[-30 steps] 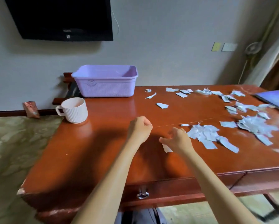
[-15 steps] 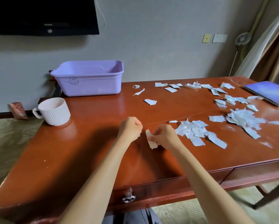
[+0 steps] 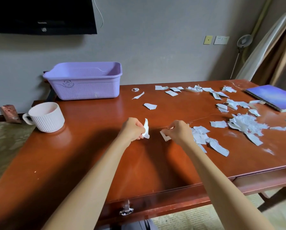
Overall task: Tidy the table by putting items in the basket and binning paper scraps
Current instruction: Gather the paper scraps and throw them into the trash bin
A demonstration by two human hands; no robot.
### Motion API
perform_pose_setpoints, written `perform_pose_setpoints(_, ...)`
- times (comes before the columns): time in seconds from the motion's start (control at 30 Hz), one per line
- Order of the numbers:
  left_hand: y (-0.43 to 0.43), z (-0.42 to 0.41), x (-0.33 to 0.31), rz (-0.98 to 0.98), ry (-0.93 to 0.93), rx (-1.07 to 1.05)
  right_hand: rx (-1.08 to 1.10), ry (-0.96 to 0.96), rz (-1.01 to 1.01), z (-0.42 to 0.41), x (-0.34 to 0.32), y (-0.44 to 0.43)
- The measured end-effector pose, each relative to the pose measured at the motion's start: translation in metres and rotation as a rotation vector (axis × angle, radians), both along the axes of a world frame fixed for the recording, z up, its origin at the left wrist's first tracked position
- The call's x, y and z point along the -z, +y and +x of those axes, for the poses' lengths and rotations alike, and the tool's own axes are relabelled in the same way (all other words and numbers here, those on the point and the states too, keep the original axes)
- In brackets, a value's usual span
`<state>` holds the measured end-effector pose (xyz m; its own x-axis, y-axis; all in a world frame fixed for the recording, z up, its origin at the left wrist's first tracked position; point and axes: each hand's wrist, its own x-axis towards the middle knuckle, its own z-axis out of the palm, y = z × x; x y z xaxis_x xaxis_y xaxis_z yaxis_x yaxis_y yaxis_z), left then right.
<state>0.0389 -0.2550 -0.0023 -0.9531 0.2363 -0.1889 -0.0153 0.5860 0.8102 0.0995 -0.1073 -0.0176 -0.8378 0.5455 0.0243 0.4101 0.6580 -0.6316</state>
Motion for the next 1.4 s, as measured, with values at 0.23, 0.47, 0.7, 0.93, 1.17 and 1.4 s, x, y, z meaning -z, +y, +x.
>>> perform_pose_setpoints(0.23,0.014,-0.004,0.000,-0.013,0.052,-0.021,-0.118,-0.066,-0.004,-0.003,0.009,0.001)
perform_pose_setpoints(0.47,0.020,-0.010,-0.002,-0.024,0.076,0.009,-0.030,-0.039,-0.001,-0.016,-0.006,0.036)
perform_pose_setpoints(0.7,0.028,-0.010,-0.006,-0.044,0.132,0.041,-0.039,-0.246,0.083,-0.023,-0.007,0.047)
perform_pose_setpoints(0.93,0.026,-0.011,-0.008,-0.067,0.147,0.038,-0.043,-0.098,-0.045,-0.026,-0.008,0.040)
perform_pose_setpoints(1.17,0.054,0.000,-0.018,-0.054,0.144,0.214,0.003,-0.017,-0.098,-0.005,-0.034,0.071)
perform_pose_setpoints(1.4,0.103,0.027,-0.004,-0.179,0.141,0.433,0.013,-0.205,-0.097,0.035,-0.020,0.103)
